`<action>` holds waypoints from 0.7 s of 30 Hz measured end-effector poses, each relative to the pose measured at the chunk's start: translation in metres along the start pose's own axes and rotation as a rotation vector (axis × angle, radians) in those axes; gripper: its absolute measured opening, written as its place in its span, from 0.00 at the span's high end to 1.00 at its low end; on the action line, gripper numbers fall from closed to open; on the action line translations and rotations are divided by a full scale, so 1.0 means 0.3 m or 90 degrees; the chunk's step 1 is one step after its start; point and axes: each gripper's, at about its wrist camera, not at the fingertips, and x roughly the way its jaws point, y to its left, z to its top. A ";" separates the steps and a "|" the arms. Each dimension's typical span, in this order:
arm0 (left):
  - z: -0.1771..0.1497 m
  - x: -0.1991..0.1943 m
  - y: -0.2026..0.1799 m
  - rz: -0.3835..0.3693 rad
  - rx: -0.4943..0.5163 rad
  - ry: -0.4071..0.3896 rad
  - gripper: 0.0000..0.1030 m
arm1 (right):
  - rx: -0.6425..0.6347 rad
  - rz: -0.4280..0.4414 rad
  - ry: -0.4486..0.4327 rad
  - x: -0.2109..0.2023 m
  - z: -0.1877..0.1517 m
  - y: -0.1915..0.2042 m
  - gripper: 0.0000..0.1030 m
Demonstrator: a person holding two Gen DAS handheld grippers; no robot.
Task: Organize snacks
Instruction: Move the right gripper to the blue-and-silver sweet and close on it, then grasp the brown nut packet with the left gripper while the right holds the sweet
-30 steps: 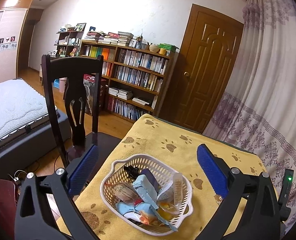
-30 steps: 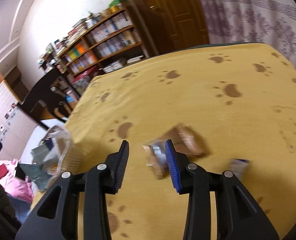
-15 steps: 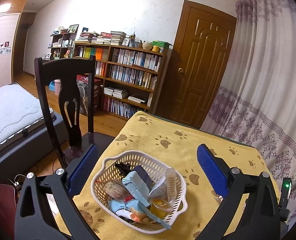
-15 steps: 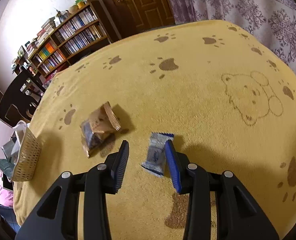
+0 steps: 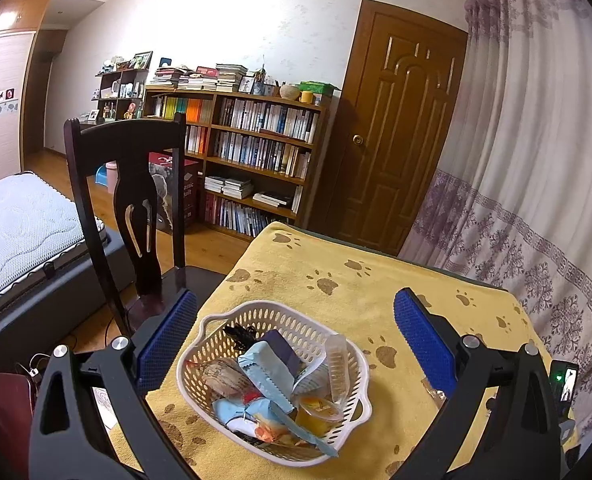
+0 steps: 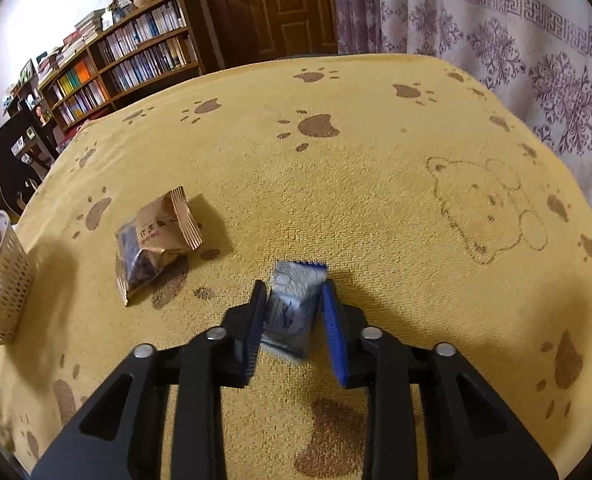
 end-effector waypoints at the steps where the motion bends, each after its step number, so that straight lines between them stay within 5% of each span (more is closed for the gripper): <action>1: -0.002 0.000 -0.006 -0.001 0.003 0.000 0.03 | 0.002 0.003 -0.002 -0.002 -0.001 -0.004 0.76; 12: -0.075 0.048 -0.173 -0.031 0.091 0.031 0.03 | 0.022 0.016 -0.042 -0.042 -0.025 -0.074 0.77; 21: -0.201 0.127 -0.381 -0.113 0.169 0.093 0.03 | 0.022 0.036 -0.060 -0.043 -0.031 -0.084 0.76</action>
